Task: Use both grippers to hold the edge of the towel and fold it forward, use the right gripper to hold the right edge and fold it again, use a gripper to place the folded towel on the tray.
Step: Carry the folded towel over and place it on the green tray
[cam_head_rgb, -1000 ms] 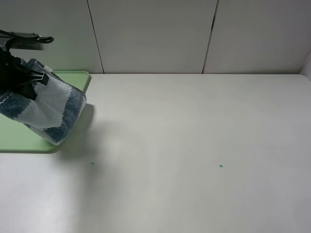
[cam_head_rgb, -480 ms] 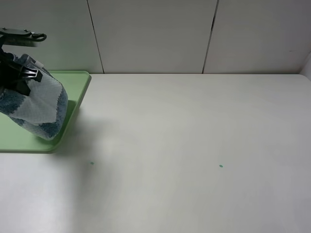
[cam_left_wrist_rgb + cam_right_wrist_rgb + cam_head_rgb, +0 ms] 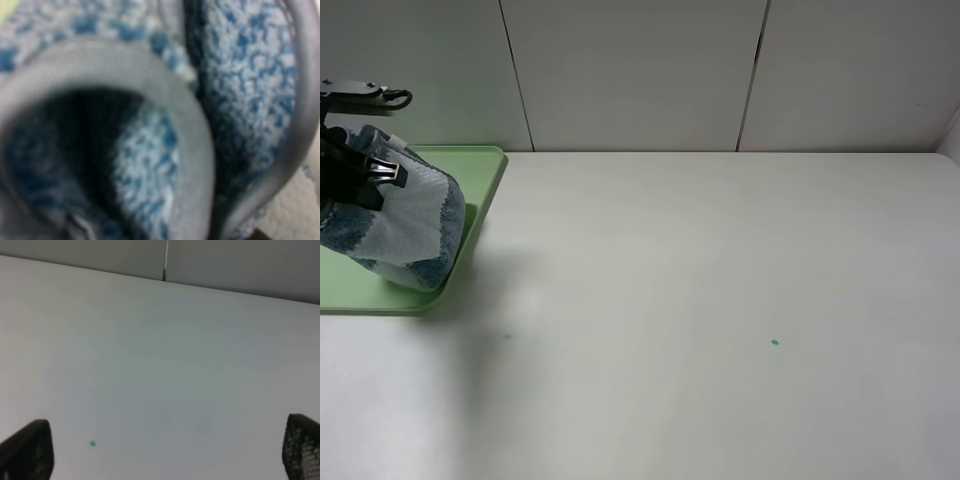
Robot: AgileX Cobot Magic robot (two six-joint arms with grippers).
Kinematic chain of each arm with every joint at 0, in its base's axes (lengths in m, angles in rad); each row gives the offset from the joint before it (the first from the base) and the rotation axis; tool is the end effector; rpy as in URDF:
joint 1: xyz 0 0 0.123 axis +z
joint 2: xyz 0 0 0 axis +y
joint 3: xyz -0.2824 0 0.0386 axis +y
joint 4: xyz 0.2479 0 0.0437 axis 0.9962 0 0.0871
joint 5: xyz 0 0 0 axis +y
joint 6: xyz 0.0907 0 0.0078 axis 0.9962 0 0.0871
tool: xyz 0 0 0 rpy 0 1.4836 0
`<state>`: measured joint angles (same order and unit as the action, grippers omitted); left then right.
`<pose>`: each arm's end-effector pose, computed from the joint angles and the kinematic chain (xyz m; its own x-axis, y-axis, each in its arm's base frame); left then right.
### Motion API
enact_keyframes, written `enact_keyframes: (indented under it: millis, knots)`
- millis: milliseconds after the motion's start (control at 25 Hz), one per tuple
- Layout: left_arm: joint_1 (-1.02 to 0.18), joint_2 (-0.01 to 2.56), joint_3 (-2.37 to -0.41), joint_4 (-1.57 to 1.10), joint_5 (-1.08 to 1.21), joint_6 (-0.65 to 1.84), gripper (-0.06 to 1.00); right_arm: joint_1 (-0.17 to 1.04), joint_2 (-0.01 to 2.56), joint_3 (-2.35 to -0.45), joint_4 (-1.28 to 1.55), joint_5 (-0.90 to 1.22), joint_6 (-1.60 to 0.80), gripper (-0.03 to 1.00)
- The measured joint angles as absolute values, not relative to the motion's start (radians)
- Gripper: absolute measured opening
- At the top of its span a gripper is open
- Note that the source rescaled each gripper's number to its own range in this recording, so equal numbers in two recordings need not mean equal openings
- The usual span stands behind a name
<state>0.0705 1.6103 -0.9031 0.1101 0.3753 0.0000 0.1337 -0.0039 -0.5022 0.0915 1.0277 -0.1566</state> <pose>0.3151 0.0259 0.1995 -0.8408 0.0431 -0.5397 -0.0063 0.9960 0.0894 -0.0055 0.0065 0.2807 -0.3908 -0.1622 -0.9061 -0.2474 0.9667 -0.0664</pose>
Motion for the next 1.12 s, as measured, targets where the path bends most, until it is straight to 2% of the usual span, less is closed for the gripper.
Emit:
enact_keyframes:
  millis: [360,680,760,1120]
  knots:
    - [0.151,1.610,-0.820,0.110,0.320,0.000,0.14,0.134,-0.004,-0.502,0.091,1.028,-0.157,1.00]
    - [0.158,1.610,-0.818,0.129,0.314,0.000,0.14,0.134,-0.004,-0.502,0.091,1.028,-0.157,1.00]
    - [0.158,1.610,-0.818,0.129,0.314,0.006,0.16,0.134,-0.004,-0.502,0.091,1.028,-0.157,1.00]
    - [0.158,1.610,-0.818,0.155,0.317,0.058,0.68,0.134,-0.004,-0.502,0.091,1.028,-0.157,1.00]
